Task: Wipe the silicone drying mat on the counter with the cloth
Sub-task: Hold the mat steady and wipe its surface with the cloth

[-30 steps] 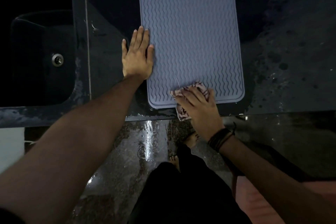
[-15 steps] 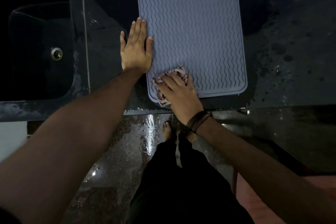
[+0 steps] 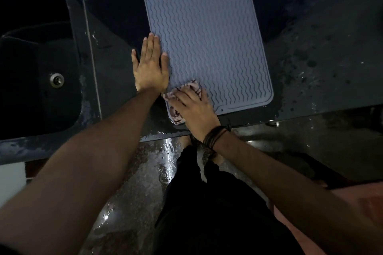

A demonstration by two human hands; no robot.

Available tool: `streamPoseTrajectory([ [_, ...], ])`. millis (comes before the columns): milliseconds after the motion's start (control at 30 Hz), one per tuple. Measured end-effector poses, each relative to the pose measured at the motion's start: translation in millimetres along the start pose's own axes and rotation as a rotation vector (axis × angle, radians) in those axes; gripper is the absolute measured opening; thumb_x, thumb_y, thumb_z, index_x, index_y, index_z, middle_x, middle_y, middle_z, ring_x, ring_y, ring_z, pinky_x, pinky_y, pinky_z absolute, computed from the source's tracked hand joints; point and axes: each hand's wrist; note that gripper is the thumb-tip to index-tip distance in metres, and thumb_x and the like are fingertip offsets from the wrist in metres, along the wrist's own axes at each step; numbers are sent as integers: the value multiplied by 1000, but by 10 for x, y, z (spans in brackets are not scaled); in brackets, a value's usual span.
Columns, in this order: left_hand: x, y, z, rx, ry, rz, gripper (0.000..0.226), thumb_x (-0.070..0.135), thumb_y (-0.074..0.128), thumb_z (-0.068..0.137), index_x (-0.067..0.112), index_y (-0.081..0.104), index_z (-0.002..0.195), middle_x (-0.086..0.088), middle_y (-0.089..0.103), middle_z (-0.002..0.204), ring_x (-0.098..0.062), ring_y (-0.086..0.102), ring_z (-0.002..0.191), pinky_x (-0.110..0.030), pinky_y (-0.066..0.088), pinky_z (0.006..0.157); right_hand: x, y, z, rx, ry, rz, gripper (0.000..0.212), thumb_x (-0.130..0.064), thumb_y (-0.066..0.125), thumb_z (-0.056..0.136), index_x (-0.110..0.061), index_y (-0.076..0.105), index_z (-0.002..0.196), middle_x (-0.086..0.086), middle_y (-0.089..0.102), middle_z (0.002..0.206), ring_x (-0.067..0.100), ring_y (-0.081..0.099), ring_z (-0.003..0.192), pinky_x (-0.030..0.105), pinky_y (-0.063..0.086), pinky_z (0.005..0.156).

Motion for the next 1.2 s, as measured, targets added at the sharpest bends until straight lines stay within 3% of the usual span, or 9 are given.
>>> streamPoseTrajectory([
  [100,-24,3,9,0,-6,-13,60,42,18,107,18,14,162,4,13,169,-13,8,156,-49,0,126,32,91,-253,-71,-32,-22,53,-18,44,86,-25,42,139,0,44,142,23,34,136,58,32,106],
  [233,-12,2,2,-3,2,-29,60,41,18,107,17,13,162,4,11,169,-13,6,156,-50,0,126,57,-34,-505,-77,-32,50,58,-19,23,82,-24,52,132,1,54,131,25,45,129,56,40,100],
  [367,-17,0,-8,0,4,-38,60,40,19,108,16,12,162,4,10,170,-13,6,156,-51,2,126,224,-244,-281,32,84,196,63,-4,41,79,-25,46,139,3,48,137,25,36,134,53,39,105],
  [467,-18,5,-13,7,20,-27,59,39,19,109,16,12,162,3,9,170,-13,5,156,-52,2,126,377,-374,242,143,169,132,66,-1,55,82,-20,41,143,7,41,146,27,30,138,51,35,110],
  [567,-14,24,-22,29,8,-30,58,38,21,109,16,14,162,3,11,169,-13,7,156,-51,3,126,426,-365,601,69,196,66,68,-1,58,81,-19,38,144,6,40,146,26,29,139,50,33,110],
  [700,5,55,-30,69,1,-56,57,37,24,109,15,18,161,2,16,169,-14,10,156,-51,3,126,392,-219,322,81,193,5,70,-9,67,78,-19,41,142,5,45,143,24,33,138,49,33,108],
  [800,9,78,-48,80,-2,-74,57,36,23,109,15,18,161,3,16,169,-14,10,156,-51,2,126,313,-120,-124,63,222,24,58,-6,54,84,-21,45,139,3,47,142,23,34,138,54,37,107],
  [1033,-34,115,-18,83,17,-95,57,38,22,108,15,19,161,1,17,168,-15,12,156,-53,2,126,191,-288,-395,34,223,68,65,-9,31,75,-24,52,135,1,55,133,24,43,130,48,41,102],
  [1200,-45,100,-24,54,26,-85,58,38,19,108,15,17,161,0,14,169,-15,9,156,-52,0,125,175,-398,223,135,235,104,63,-9,63,79,-22,48,138,2,53,135,24,40,132,45,37,106],
])
Point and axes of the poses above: each hand's wrist, its own z-axis towards the middle knuckle, its own y-axis out of the palm, x = y × z
